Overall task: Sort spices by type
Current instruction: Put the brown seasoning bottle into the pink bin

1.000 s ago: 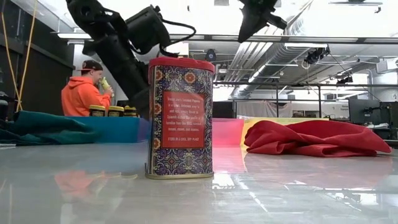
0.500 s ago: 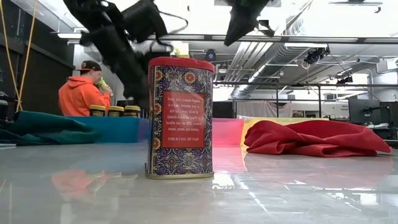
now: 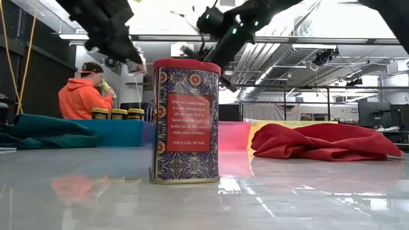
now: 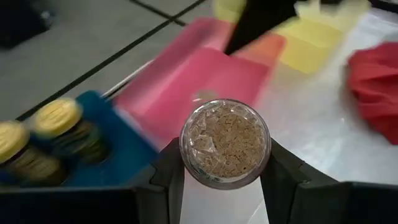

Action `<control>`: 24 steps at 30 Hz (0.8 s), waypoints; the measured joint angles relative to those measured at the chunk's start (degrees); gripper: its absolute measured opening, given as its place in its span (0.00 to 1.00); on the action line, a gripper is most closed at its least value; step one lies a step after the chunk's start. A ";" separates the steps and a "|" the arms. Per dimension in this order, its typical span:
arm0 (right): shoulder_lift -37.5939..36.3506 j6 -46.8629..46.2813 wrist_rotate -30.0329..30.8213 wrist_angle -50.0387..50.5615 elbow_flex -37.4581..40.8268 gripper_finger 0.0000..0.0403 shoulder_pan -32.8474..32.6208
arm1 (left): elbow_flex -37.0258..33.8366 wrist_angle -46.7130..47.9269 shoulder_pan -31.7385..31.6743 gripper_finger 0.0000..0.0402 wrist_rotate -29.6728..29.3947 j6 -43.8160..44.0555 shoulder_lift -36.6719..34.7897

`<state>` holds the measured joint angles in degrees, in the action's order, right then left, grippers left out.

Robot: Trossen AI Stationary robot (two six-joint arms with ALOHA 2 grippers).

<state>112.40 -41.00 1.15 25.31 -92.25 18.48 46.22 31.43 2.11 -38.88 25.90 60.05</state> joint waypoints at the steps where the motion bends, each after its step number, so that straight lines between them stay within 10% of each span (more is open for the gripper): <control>1: 1.00 0.01 1.03 0.15 -0.02 0.00 0.28 | -0.01 1.94 0.00 0.31 -0.78 1.73 -1.25; 24: 13.34 -2.06 3.89 -4.49 -0.37 0.00 3.61 | -9.82 1.09 6.06 0.31 3.70 23.55 0.85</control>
<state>125.74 -43.07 5.05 20.82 -92.62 22.09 36.40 32.52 8.17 -35.18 49.45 60.91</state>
